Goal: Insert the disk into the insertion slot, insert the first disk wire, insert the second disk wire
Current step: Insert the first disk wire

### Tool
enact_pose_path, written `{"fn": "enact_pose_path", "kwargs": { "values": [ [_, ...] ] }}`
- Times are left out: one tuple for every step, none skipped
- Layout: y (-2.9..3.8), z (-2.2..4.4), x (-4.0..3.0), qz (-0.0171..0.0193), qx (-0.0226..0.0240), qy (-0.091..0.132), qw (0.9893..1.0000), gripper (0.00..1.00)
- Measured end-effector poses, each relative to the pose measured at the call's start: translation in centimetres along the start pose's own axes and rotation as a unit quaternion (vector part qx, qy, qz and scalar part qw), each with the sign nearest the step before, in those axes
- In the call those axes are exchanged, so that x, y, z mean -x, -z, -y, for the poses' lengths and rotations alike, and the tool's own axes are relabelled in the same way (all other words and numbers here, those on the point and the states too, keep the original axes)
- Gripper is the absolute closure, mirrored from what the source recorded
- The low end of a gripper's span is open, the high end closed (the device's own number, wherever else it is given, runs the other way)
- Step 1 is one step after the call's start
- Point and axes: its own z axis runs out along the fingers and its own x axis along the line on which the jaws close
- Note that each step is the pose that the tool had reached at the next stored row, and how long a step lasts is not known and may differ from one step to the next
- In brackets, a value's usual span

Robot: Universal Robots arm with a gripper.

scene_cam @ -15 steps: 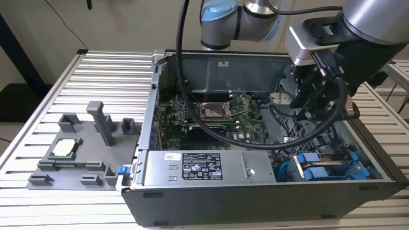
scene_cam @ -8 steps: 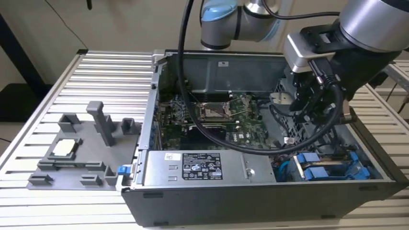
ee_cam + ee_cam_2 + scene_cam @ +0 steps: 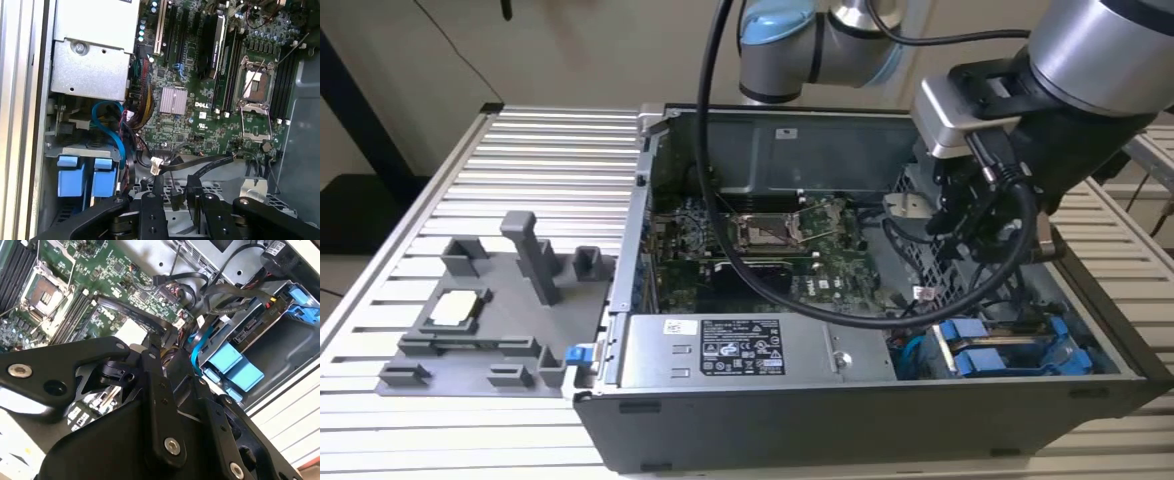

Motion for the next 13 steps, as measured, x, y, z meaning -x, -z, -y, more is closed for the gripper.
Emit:
{"fn": "enact_pose_path", "kwargs": {
  "values": [
    [-0.03, 0.01, -0.01, -0.0001, -0.0005, 0.0, 1.0, 0.67],
    [-0.03, 0.01, -0.02, -0.0002, -0.0009, 0.0, 1.0, 0.67],
    [-0.04, 0.02, -0.02, -0.0003, -0.001, 0.001, 1.0, 0.69],
    [-0.05, 0.02, -0.02, -0.0003, -0.001, 0.001, 1.0, 0.69],
    [-0.06, 0.01, -0.02, -0.0001, -0.0011, 0.001, 1.0, 0.76],
    [-0.06, 0.02, -0.02, -0.0002, -0.0011, 0.001, 1.0, 0.76],
    [-0.06, 0.02, -0.02, -0.0002, -0.0011, 0.001, 1.0, 0.76],
    [-0.07, 0.01, -0.02, -0.0002, -0.0011, 0.001, 1.0, 0.76],
    [-0.07, 0.01, -0.02, -0.0002, -0.0011, 0.001, 1.0, 0.78],
    [-0.07, 0.01, -0.03, -0.0001, -0.0011, 0.001, 1.0, 0.78],
    [-0.07, 0.01, -0.03, -0.0002, -0.0011, 0.001, 1.0, 0.84],
    [-0.07, 0.02, -0.03, -0.0001, -0.0011, 0.001, 1.0, 0.84],
    [-0.07, 0.01, -0.03, -0.0002, -0.0011, 0.001, 1.0, 0.84]
  ]
}}
